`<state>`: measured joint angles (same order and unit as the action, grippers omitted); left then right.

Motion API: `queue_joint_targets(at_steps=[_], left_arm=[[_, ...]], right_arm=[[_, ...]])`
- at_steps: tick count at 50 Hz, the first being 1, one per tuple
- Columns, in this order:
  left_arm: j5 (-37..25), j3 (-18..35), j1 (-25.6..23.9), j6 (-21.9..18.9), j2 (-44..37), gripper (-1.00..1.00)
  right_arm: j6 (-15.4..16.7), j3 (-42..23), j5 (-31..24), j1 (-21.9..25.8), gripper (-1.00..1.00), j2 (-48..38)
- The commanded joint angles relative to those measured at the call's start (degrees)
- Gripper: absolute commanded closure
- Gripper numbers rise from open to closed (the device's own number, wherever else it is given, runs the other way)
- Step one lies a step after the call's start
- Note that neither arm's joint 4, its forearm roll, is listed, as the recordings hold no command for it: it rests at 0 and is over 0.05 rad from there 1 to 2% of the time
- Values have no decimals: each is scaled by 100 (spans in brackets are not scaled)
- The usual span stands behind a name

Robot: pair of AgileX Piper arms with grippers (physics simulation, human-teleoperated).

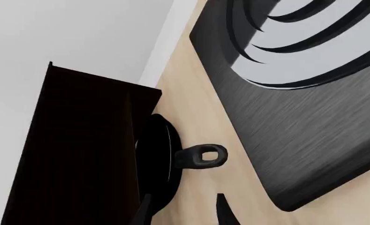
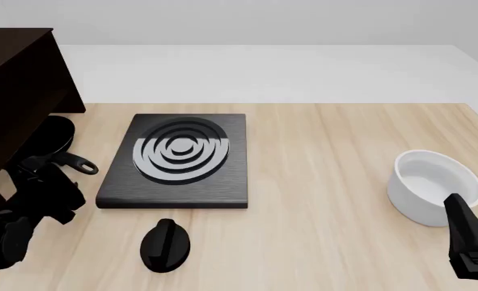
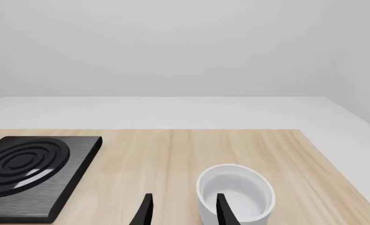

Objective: Put the frying pan under the cabinet shelf.

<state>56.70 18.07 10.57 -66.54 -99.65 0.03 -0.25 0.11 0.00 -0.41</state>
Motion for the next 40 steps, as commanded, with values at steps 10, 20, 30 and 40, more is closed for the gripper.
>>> queue_joint_targets(at_steps=[10, 20, 30, 40], left_arm=[[-826, -403, -175, -1, 1293, -100], [-1333, -533, -622, 133, 2121, -100], [-1532, -762, -949, 159, 2497, -100], [-1388, -982, -1244, 201, 2462, -100]], right_arm=[[0, 0, 0, 1, -100, -1], [0, 0, 0, 0, -100, 1], [1, 0, 0, 1, -100, 0], [-1, 0, 0, 0, -100, 1]])
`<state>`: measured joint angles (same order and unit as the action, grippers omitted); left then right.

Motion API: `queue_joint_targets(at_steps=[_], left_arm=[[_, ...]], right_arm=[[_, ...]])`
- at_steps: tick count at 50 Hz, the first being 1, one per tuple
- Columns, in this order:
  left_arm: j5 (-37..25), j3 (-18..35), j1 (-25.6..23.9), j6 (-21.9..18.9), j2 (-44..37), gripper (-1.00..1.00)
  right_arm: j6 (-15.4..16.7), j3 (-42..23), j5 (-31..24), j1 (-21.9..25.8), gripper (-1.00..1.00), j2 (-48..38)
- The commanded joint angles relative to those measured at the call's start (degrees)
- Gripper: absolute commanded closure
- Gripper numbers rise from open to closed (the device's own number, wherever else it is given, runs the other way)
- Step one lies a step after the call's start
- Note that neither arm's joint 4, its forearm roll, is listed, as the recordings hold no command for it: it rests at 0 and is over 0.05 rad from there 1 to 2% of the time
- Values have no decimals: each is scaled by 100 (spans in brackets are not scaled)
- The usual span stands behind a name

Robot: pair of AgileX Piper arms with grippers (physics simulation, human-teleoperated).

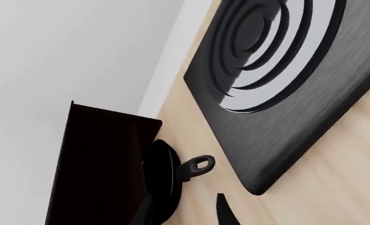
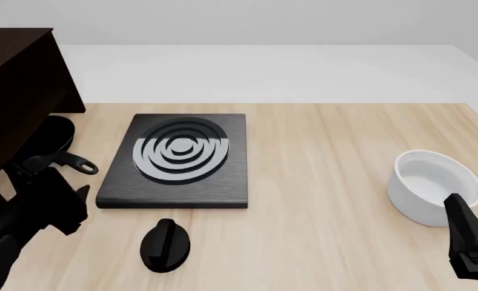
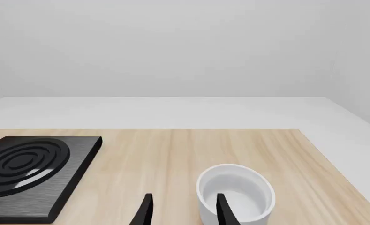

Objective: Put the frying pan under the cabinet shelf.

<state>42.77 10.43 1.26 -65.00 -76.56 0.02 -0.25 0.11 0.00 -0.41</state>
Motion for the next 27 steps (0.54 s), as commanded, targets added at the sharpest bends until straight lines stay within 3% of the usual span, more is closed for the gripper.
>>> queue_joint_targets(at_steps=[1, 17, 27], left_arm=[[21, -239, -335, 45, 150, -100], [218, -284, -750, 45, -21, -100], [-138, -129, -1116, 268, 233, -100]], right_arm=[[1, 0, 0, -1, -100, 0], [1, 0, 0, 0, -100, 0], [-1, 0, 0, 0, -100, 1]])
